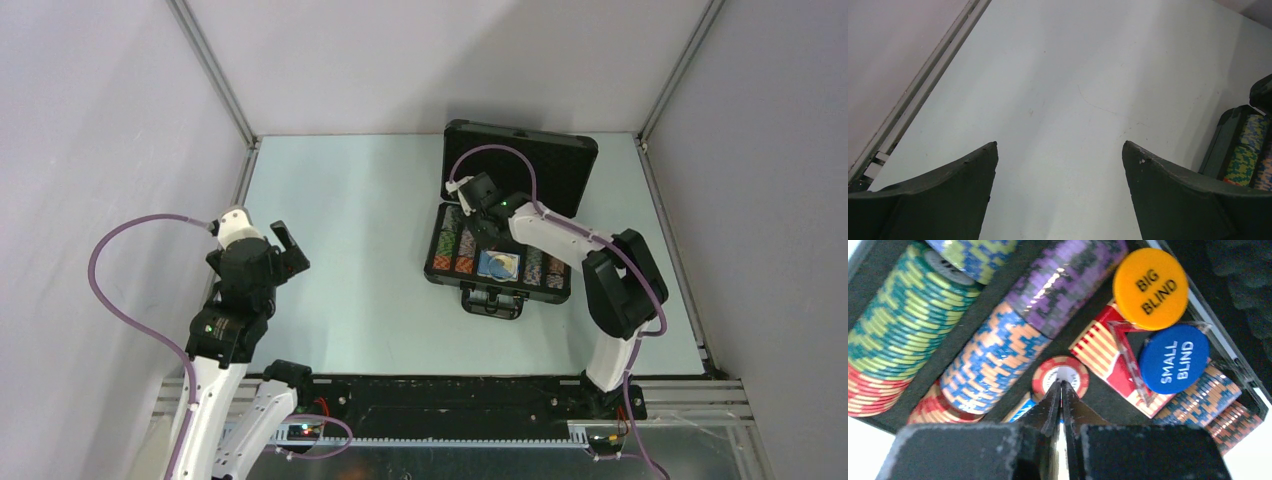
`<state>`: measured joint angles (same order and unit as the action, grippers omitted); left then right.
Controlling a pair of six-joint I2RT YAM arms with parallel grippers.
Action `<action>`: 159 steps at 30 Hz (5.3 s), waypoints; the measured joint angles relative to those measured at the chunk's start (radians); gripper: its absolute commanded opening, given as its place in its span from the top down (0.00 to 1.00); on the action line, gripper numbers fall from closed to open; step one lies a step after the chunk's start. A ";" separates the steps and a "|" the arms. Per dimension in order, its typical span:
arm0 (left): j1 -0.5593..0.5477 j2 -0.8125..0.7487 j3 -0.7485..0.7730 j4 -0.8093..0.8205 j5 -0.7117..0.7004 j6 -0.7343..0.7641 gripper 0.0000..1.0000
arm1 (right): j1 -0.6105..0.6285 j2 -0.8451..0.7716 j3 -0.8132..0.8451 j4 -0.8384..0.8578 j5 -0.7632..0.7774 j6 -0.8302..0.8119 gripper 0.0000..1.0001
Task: Pack up texas hold em set
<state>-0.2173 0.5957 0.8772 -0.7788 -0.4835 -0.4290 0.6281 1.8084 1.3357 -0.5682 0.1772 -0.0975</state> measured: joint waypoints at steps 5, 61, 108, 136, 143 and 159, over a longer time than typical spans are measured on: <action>0.000 0.000 0.000 -0.001 0.000 0.000 0.02 | -0.020 0.000 0.000 -0.003 0.055 0.010 0.97; 0.000 0.000 0.000 -0.002 0.000 0.000 0.02 | -0.220 -0.232 -0.404 0.447 -0.319 0.542 0.54; 0.000 0.000 0.000 -0.002 0.000 0.000 0.02 | -0.209 -0.270 -0.406 0.489 -0.323 0.526 0.50; 0.000 0.006 0.000 -0.002 0.000 0.000 0.02 | -0.220 -0.194 -0.425 0.597 -0.444 0.561 0.51; 0.000 0.006 0.000 -0.002 0.000 0.000 0.02 | -0.223 -0.195 -0.439 0.618 -0.483 0.575 0.51; 0.000 0.006 0.000 -0.002 0.000 0.000 0.02 | -0.219 -0.176 -0.421 0.613 -0.516 0.560 0.41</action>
<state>-0.2173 0.6022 0.8772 -0.7807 -0.4831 -0.4290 0.4088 1.6321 0.9146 0.0452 -0.3386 0.4622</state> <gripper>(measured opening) 0.985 0.581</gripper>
